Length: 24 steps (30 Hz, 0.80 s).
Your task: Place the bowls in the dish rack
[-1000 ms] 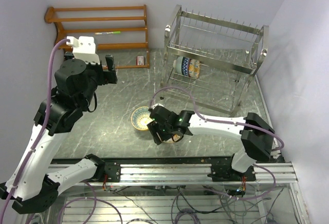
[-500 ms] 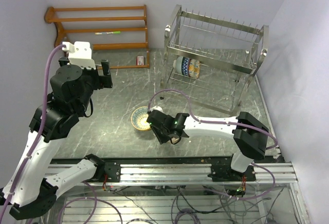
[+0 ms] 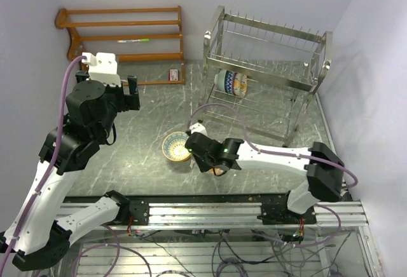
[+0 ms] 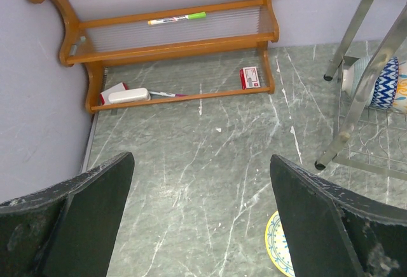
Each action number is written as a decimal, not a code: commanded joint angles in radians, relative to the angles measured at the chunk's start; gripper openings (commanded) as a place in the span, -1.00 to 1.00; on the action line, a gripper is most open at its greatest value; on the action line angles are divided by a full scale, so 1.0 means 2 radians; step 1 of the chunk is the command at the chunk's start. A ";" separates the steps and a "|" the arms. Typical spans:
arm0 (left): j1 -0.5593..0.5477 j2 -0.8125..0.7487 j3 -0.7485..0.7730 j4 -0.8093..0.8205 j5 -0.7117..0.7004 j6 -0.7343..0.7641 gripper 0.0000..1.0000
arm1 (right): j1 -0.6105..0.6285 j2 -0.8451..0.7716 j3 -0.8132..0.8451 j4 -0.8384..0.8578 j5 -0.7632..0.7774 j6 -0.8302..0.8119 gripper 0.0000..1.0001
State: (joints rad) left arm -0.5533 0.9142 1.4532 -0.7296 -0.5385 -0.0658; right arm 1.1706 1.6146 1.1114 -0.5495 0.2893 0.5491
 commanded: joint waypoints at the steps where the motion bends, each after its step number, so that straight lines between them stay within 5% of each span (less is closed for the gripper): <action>1: -0.003 -0.001 0.010 0.018 0.000 0.011 0.98 | -0.024 -0.076 -0.022 0.046 -0.053 0.028 -1.00; 14: -0.003 0.021 0.045 0.028 0.014 0.023 0.98 | -0.229 -0.195 -0.154 0.304 -0.333 0.158 -1.00; 24: -0.003 0.025 0.068 0.030 0.002 0.047 0.97 | -0.285 -0.175 -0.165 0.468 -0.330 0.275 -1.00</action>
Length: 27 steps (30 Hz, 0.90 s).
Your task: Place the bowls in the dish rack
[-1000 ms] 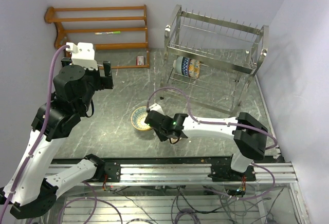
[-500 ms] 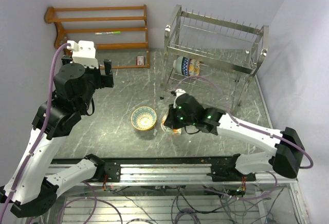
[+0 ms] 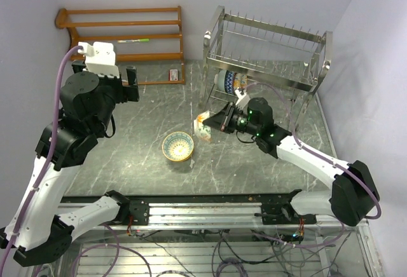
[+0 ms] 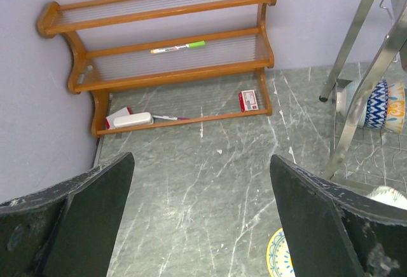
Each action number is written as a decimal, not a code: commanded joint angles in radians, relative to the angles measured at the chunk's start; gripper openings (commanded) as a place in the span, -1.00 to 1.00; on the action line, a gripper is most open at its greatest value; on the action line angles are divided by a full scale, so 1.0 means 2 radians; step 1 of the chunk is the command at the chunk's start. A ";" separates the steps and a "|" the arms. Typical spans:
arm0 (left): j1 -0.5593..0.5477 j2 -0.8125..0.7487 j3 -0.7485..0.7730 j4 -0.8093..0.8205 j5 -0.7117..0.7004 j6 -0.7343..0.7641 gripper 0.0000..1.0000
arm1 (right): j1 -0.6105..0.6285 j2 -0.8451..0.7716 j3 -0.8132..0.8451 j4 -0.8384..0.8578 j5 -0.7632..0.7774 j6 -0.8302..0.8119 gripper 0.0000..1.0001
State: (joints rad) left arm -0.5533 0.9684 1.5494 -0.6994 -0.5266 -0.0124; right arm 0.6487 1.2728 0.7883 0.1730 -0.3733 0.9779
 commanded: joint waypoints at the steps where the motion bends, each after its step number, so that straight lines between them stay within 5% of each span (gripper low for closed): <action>1: -0.003 -0.001 0.020 0.015 -0.007 0.023 0.98 | -0.032 -0.007 -0.006 0.110 0.015 0.063 -1.00; 27: -0.004 0.032 0.013 0.025 0.000 0.051 0.98 | -0.141 0.191 0.012 0.402 0.070 0.177 -1.00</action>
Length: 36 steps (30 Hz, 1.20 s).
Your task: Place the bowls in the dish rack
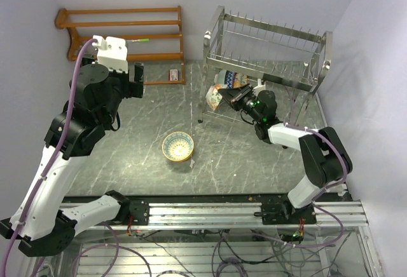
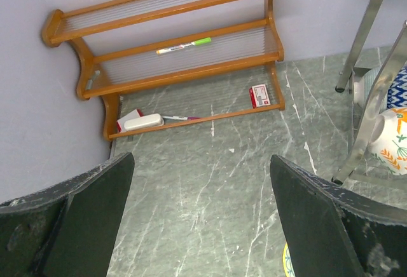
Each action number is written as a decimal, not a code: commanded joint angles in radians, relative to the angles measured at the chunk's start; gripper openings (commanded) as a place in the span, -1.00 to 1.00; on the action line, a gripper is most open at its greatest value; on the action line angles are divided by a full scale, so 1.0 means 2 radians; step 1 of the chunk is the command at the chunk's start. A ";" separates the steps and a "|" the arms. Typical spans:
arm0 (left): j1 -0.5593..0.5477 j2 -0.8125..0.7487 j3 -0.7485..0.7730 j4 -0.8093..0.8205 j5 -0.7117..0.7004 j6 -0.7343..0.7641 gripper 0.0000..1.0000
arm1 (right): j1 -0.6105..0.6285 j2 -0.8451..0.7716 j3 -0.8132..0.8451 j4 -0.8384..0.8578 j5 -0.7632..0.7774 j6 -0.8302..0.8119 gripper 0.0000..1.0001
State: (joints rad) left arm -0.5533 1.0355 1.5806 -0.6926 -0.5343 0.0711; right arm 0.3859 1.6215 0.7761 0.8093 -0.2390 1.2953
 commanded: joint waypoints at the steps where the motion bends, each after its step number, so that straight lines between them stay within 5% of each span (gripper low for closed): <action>1: -0.004 -0.002 -0.003 0.021 0.004 0.010 0.98 | -0.012 0.023 0.017 0.090 0.002 0.020 -1.00; 11: -0.005 0.000 -0.009 0.025 0.003 0.018 0.98 | -0.035 0.111 0.047 0.148 -0.065 0.044 -1.00; 29: -0.007 0.002 -0.013 0.025 0.001 0.022 0.98 | -0.049 0.145 0.047 0.092 -0.102 0.008 -1.00; 36: -0.007 0.001 -0.009 0.021 0.000 0.021 0.98 | -0.050 0.130 0.057 0.064 -0.106 -0.007 -0.76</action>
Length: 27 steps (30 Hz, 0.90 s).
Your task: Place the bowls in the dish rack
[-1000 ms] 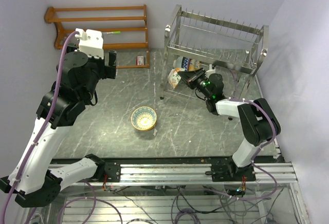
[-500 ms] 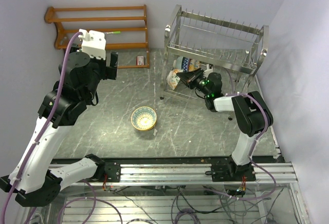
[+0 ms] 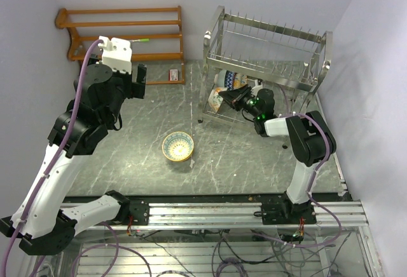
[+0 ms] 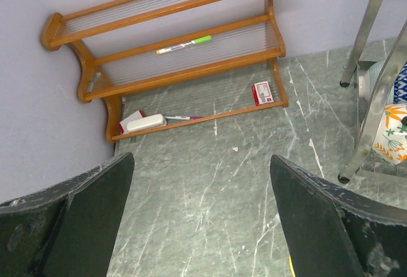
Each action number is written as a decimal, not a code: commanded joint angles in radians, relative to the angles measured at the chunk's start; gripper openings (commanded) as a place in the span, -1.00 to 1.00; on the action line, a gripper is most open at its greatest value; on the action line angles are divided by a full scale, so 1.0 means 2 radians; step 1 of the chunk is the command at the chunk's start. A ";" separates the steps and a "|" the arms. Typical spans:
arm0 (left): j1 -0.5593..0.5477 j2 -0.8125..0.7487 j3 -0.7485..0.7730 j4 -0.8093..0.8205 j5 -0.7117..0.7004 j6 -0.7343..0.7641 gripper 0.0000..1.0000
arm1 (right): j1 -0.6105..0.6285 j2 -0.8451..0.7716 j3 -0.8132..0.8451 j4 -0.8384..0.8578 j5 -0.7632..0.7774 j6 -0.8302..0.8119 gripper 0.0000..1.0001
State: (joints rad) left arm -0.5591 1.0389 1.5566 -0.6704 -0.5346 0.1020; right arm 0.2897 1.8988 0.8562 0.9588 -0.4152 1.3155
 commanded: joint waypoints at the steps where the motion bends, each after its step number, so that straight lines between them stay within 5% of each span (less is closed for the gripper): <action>1: -0.004 -0.001 0.004 0.009 0.001 0.006 0.98 | -0.002 -0.014 0.021 -0.028 -0.017 -0.024 -0.74; 9: -0.004 -0.001 0.008 0.009 0.004 0.003 0.98 | -0.007 -0.024 0.045 -0.078 -0.039 -0.048 -0.49; 11: -0.004 0.000 0.008 0.008 0.004 0.002 0.98 | -0.007 -0.028 0.045 -0.081 -0.043 -0.051 -0.26; 20: -0.004 0.007 0.006 0.012 0.008 -0.003 0.98 | -0.006 -0.092 0.057 -0.151 -0.055 -0.094 -0.13; 27: -0.004 0.020 0.013 0.017 0.019 -0.016 0.98 | 0.026 -0.209 -0.016 -0.260 -0.025 -0.150 -0.04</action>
State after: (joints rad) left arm -0.5594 1.0668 1.5566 -0.6697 -0.5217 0.0937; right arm 0.2996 1.5974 0.8845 0.5606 -0.4885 1.1004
